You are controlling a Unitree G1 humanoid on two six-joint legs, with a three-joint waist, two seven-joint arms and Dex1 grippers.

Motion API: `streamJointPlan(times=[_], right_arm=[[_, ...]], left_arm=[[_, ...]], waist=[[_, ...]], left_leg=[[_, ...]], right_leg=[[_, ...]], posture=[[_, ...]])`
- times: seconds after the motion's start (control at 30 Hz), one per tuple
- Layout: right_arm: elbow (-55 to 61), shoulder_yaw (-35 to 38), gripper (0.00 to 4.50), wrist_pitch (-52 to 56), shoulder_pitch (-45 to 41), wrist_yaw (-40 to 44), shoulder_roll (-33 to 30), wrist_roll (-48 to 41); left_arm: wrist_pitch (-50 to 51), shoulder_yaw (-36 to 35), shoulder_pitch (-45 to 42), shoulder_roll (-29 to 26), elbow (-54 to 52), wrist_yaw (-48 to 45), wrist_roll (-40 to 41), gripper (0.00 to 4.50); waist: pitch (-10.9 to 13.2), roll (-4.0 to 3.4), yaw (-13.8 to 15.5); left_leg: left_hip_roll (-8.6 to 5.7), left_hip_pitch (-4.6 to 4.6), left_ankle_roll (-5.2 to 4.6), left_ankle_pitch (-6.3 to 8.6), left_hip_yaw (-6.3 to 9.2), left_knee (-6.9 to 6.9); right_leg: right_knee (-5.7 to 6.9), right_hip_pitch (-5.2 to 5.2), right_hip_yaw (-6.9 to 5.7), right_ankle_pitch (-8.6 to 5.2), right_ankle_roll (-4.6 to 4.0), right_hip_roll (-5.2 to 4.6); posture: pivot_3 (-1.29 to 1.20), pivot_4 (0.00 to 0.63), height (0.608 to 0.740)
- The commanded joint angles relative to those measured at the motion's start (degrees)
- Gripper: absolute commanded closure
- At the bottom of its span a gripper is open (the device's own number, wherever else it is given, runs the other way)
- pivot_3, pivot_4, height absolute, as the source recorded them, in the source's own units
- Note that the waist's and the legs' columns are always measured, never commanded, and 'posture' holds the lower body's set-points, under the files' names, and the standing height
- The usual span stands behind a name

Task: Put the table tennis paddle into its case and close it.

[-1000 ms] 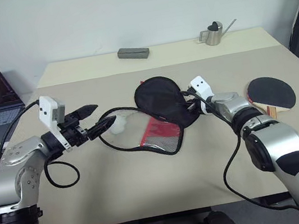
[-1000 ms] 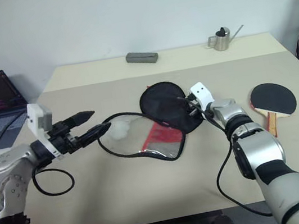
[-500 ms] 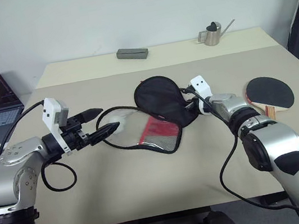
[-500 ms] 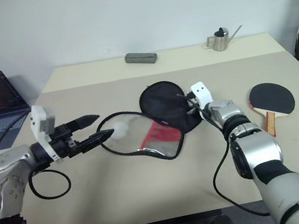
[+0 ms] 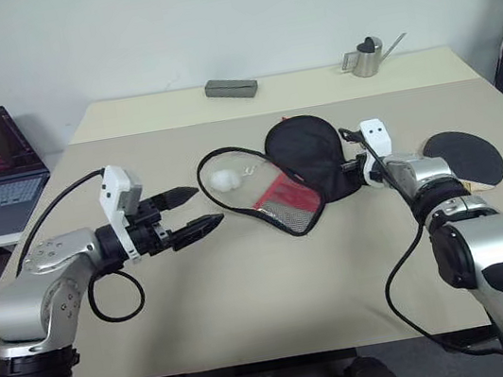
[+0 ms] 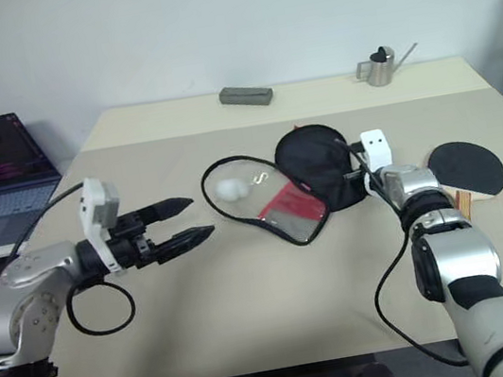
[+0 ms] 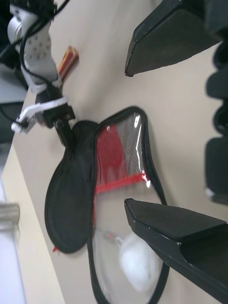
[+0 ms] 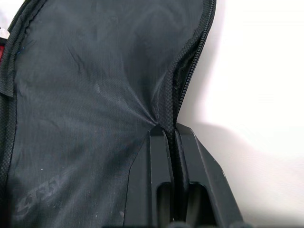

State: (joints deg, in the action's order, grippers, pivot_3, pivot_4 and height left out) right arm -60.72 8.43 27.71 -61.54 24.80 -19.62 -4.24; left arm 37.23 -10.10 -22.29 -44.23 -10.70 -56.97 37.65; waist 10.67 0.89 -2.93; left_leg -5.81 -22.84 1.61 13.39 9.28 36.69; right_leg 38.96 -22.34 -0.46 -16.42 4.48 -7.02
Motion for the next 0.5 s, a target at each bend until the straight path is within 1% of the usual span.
streamJointPlan(times=[0.03, 0.13, 0.23, 0.37, 0.5], right_arm=[[18.3, 0.5, 4.47, 12.1, 8.0, -0.8, -2.3, -2.1], [32.2, -0.5, 4.47, 19.5, 14.7, -0.3, -3.7, -3.1], [40.1, -1.7, 4.47, 23.4, 19.1, 1.1, -6.2, -3.3], [44.3, -2.4, 4.47, 25.9, 22.3, 2.3, -9.4, -3.8], [43.8, -2.2, 4.47, 25.8, 21.9, 1.9, -9.8, -4.1]], left_arm=[[-0.1, 1.7, -2.2, 0.7, -1.0, -1.1, 0.8, 0.00], [0.0, 3.0, -3.3, 1.5, -0.7, -1.7, 0.8, 0.00], [0.1, 4.0, -4.0, 2.2, -0.6, -1.9, 0.8, 0.00], [0.0, 5.0, -4.7, 2.8, -0.2, -2.3, 0.6, 0.00], [-0.1, 5.4, -5.2, 3.1, 0.2, -2.4, 0.4, 0.00]], waist=[[0.0, 0.03, 0.4], [0.0, 0.02, 0.8], [0.0, 0.03, 1.0], [0.0, 0.03, 1.1], [0.0, 0.03, 1.1]], left_leg=[[-0.01, -0.01, 0.00, 0.00, 0.01, -0.01], [-0.01, -0.03, -0.01, 0.01, -0.01, 0.00], [0.00, -0.02, -0.02, 0.01, -0.02, -0.01], [-0.01, -0.01, -0.03, 0.02, -0.04, -0.01], [0.00, -0.01, -0.03, 0.02, -0.03, -0.01]], right_leg=[[-0.02, 0.01, -0.01, 0.00, 0.00, 0.00], [-0.04, 0.00, 0.00, 0.00, 0.00, -0.01], [-0.04, -0.01, 0.00, 0.00, 0.01, 0.00], [-0.05, 0.01, -0.01, 0.00, 0.01, 0.00], [-0.04, 0.01, -0.02, 0.00, 0.01, 0.00]], posture=[[0.00, 0.150, 0.740], [0.00, 0.150, 0.740], [0.00, 0.150, 0.740], [0.00, 0.150, 0.740], [0.00, 0.150, 0.740]])
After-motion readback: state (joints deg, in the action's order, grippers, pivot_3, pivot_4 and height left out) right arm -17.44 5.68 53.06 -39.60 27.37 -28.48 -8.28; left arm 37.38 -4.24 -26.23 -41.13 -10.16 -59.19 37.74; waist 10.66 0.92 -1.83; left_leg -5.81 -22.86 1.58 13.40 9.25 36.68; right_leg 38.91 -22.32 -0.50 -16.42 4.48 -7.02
